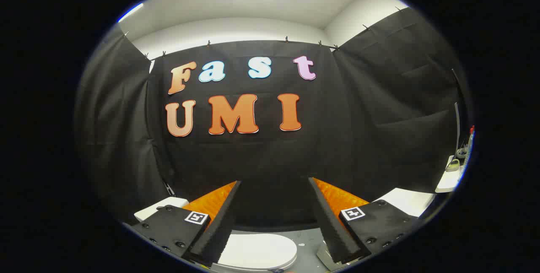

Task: Open the toilet lid.

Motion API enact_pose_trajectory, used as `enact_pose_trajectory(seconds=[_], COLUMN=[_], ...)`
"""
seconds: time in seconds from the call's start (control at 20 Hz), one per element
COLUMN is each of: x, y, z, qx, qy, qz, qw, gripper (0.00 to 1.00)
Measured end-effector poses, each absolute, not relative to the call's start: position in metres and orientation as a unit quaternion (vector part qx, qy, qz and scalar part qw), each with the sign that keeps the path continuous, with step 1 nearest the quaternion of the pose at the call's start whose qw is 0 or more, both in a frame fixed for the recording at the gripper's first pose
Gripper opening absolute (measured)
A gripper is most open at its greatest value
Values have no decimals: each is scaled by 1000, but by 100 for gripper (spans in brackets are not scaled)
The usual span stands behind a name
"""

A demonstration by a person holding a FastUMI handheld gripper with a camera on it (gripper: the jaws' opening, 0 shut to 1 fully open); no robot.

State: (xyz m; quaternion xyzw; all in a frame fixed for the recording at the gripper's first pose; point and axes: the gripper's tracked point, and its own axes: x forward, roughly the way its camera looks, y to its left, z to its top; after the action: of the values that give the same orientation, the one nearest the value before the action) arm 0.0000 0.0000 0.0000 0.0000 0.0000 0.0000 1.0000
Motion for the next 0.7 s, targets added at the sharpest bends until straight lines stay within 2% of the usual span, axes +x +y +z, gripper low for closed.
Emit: enact_pose_trajectory(seconds=[0.7], x=[-7], y=[9], z=[4], qx=[-9], qy=[-2], qz=[3], qw=[1000], gripper=[98])
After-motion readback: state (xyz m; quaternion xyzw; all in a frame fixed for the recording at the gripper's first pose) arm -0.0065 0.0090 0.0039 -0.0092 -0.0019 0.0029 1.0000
